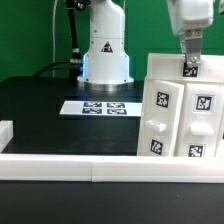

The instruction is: Assemble cabinet

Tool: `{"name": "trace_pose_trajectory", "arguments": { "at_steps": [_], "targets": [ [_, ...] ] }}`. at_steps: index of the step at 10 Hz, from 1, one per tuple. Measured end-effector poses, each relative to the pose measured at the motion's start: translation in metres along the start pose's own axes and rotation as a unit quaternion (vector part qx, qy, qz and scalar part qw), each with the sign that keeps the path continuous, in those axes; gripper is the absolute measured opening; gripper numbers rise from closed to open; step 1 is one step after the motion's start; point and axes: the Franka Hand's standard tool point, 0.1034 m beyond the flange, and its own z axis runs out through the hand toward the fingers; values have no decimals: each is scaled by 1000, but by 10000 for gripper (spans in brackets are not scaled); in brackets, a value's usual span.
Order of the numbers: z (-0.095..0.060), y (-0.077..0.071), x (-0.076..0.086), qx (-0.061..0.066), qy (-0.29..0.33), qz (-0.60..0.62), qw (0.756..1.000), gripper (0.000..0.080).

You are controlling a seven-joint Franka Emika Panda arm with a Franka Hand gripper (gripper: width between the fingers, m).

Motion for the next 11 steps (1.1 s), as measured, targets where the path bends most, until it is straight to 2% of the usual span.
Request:
{"name": "trace_pose_trajectory", "arguments": {
  "at_steps": [1, 4, 6, 7, 8, 9, 11],
  "targets": [
    [-1, -1, 0, 3, -3, 47, 999, 558],
    [-1, -3, -1, 6, -12, 61, 998, 558],
    [-3, -3, -4, 6, -18, 55, 998, 748],
    [-6, -4, -5, 7, -22, 51, 998, 748],
    [-11, -6, -7, 9, -30, 41, 999, 790],
    [-16, -8, -9, 13, -37, 33, 999, 797],
    [-16, -8, -10, 13, -42, 27, 999, 797]
  ]
}}
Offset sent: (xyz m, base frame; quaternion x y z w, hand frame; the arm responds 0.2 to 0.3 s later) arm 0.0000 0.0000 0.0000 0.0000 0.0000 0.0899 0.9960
